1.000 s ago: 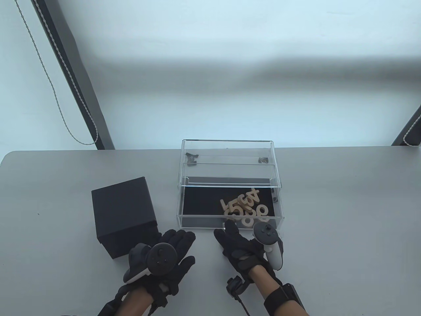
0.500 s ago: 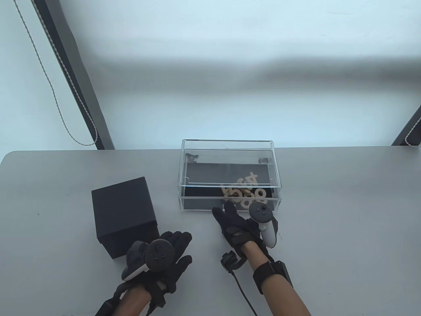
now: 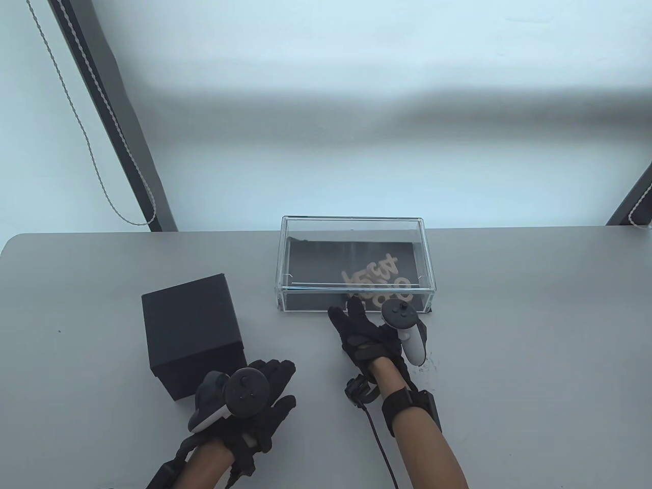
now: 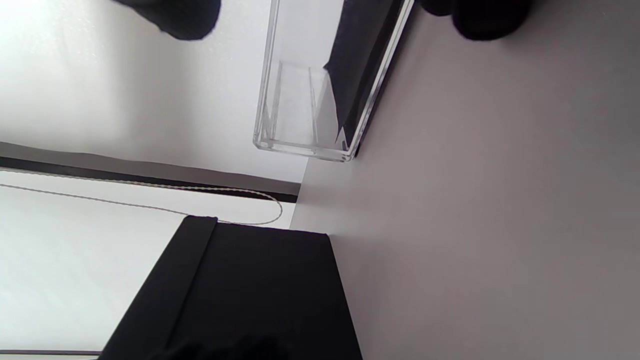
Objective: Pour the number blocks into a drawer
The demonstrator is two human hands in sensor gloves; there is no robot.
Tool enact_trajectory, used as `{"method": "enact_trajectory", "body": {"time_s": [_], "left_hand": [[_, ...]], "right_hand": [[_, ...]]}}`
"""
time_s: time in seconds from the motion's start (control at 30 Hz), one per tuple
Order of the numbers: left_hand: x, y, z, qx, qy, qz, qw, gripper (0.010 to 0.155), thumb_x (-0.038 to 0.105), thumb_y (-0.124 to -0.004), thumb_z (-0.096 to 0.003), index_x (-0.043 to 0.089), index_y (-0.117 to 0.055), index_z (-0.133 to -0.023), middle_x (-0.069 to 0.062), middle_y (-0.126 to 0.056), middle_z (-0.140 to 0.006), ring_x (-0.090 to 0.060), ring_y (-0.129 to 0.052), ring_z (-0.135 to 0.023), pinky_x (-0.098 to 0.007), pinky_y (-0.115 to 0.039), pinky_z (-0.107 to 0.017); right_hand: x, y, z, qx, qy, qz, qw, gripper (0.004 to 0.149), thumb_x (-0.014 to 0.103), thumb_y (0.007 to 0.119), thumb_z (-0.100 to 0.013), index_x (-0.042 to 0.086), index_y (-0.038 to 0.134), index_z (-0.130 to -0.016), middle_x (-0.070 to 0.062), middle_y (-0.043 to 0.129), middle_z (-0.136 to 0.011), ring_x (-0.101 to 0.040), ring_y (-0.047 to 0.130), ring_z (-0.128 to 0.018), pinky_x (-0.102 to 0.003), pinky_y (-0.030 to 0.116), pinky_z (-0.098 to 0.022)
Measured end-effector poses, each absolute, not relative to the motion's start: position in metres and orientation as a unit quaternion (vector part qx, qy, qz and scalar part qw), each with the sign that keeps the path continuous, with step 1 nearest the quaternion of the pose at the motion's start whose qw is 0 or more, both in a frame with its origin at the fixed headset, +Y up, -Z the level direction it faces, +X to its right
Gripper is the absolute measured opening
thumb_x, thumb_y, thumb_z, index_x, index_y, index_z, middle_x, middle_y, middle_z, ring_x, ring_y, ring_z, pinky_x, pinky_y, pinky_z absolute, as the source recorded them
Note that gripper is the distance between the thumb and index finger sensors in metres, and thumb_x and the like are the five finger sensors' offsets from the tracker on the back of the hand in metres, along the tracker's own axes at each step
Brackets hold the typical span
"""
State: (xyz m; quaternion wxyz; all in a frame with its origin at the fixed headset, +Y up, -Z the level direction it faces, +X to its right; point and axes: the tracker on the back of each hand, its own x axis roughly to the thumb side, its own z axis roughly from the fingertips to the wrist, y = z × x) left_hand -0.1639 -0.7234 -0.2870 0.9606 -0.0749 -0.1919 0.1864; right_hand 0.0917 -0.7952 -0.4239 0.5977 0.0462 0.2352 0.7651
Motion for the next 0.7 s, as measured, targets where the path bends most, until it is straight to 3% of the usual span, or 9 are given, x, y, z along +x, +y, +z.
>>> {"method": "enact_trajectory", "body": {"time_s": [0.3, 0.7], "left_hand": [[-0.167, -0.723, -0.289, -0.073, -0.188, 0.195, 0.96, 0.072, 0.059, -0.061, -0.0484, 0.026, -0.046, -0.111, -0.014, -0.059, -0.119, -0.044, -0.052, -0.108, -0.07, -0.034, -0.076], [-0.173, -0.723, -0.292, -0.063, -0.178, 0.202, 0.961, 0.072, 0.059, -0.062, -0.0483, 0.026, -0.048, -0.11, -0.014, -0.061, -0.119, -0.044, -0.054, -0.107, -0.07, -0.036, -0.076]], "right_hand": [[0.091, -0.793, -0.42, 0.05, 0.228, 0.764, 0.602, 0.092, 0.065, 0.059, -0.058, 0.008, 0.004, -0.106, -0.034, 0.005, -0.107, -0.059, 0.037, -0.099, -0.062, 0.052, -0.071], [0.108, -0.778, -0.389, 0.044, 0.189, 0.755, 0.626, 0.091, 0.061, 0.066, -0.052, 0.004, 0.019, -0.105, -0.034, 0.022, -0.108, -0.059, 0.049, -0.094, -0.067, 0.054, -0.065]]}}
